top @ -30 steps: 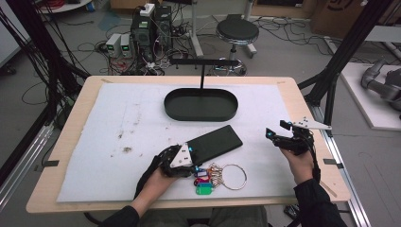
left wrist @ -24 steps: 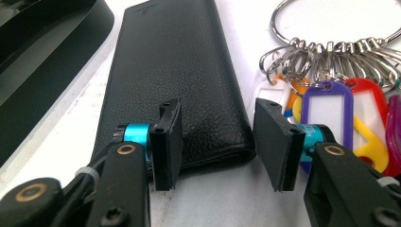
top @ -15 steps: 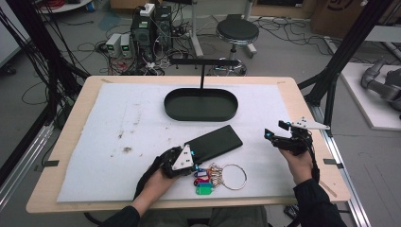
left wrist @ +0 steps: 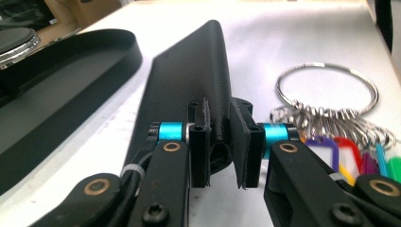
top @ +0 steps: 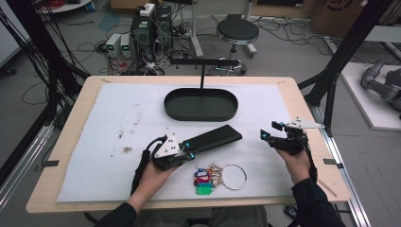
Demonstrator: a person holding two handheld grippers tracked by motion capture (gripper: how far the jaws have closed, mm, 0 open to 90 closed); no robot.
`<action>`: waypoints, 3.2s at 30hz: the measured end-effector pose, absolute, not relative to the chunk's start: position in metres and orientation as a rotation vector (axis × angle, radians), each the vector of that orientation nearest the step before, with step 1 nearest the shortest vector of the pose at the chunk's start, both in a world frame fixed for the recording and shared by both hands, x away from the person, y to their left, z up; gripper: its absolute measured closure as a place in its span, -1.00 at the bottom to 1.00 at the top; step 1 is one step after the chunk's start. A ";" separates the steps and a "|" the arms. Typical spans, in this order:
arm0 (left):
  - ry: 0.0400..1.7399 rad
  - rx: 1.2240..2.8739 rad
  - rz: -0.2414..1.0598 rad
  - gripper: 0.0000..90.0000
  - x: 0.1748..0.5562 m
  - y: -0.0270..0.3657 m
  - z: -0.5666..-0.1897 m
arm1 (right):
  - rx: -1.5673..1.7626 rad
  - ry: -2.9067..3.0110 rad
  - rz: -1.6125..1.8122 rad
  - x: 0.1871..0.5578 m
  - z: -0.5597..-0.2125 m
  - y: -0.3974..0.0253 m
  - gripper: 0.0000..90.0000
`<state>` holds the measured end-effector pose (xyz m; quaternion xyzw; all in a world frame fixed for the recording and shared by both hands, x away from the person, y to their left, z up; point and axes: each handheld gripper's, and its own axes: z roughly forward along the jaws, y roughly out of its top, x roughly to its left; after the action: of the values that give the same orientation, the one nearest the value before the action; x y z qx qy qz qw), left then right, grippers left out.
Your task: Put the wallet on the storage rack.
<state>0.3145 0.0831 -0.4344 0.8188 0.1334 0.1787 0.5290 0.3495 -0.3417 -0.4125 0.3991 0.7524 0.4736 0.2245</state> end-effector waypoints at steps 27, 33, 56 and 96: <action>0.378 1.793 0.397 0.71 0.324 0.108 -0.416 | 0.812 2.317 1.467 0.352 -0.410 -0.288 0.88; 0.394 1.820 0.397 0.13 0.330 0.101 -0.424 | 0.925 2.342 1.498 0.352 -0.411 -0.290 0.90; 0.274 1.750 0.186 0.67 0.343 0.123 -0.417 | 0.785 2.306 1.575 0.350 -0.405 -0.299 -0.11; 0.180 1.714 0.103 0.44 0.345 0.114 -0.420 | 0.357 2.421 1.878 0.334 -0.397 -0.284 0.71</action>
<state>0.3455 0.1144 -0.4195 0.7546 0.0793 0.0454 0.6498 0.3343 -0.2845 -0.3974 0.1156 0.7846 0.6085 0.0286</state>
